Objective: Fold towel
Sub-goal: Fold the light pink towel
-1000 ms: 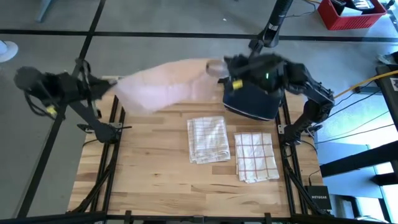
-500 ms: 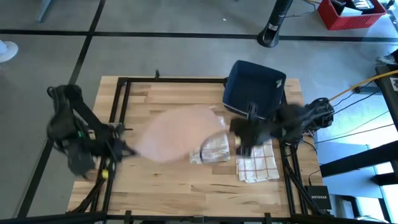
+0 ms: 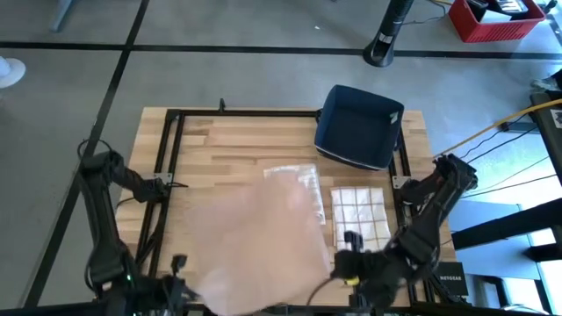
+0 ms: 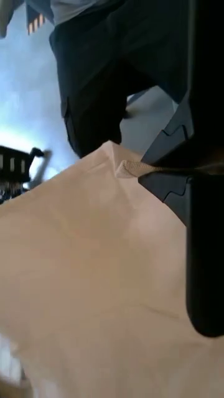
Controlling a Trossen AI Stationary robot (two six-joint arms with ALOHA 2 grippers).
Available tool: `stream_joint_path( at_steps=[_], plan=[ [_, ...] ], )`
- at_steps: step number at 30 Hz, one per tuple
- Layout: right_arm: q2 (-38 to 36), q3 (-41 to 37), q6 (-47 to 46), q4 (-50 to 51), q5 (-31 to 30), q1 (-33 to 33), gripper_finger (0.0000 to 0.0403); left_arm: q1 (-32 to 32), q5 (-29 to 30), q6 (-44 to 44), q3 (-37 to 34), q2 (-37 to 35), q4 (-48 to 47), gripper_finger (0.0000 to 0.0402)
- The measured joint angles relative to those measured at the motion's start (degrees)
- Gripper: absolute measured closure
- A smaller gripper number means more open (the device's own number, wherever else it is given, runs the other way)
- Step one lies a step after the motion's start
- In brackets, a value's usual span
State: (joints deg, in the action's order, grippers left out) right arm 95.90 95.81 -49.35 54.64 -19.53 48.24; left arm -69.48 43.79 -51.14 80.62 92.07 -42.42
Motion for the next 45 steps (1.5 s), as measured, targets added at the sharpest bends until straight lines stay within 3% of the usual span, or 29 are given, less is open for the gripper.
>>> stream_joint_path(
  at_steps=[4, 10, 14, 18, 21, 29, 38, 45],
  plan=[
    [0.0, -4.9, -5.1, -7.3, -1.9, 4.3, 0.0402, -1.8, -0.7, -2.3, 0.0, 5.4, 5.1, 0.04],
    [-0.1, -8.9, -8.7, -8.2, -2.1, 5.7, 0.0402, -2.1, -6.8, -5.2, 0.0, 8.7, 7.2, 0.04],
    [0.0, -9.6, -0.9, -8.1, -7.9, 2.4, 0.0402, -2.0, -4.9, -6.5, 0.0, 7.3, 6.2, 0.04],
    [-0.1, -9.6, 9.0, -7.8, -15.3, -2.0, 0.0402, -2.1, 3.1, -9.3, 0.0, 4.8, -1.9, 0.04],
    [-0.1, -9.6, 15.1, -6.8, -19.6, -6.0, 0.0402, -2.5, 6.9, -17.3, 0.0, 4.7, -11.8, 0.04],
    [-0.1, -11.8, 18.5, -2.3, -28.2, -16.6, 0.0402, -2.9, 7.1, -42.0, -4.7, 4.9, -28.7, 0.04],
    [-0.1, -24.8, 24.8, -12.2, -29.9, -26.5, 0.0402, -2.4, 6.6, -53.7, -13.3, 5.0, -28.3, 0.04],
    [-0.1, -29.9, 30.6, -20.6, -27.6, -30.0, 0.0402, -2.4, -0.1, -56.9, -16.2, 5.0, -28.8, 0.04]
  ],
)
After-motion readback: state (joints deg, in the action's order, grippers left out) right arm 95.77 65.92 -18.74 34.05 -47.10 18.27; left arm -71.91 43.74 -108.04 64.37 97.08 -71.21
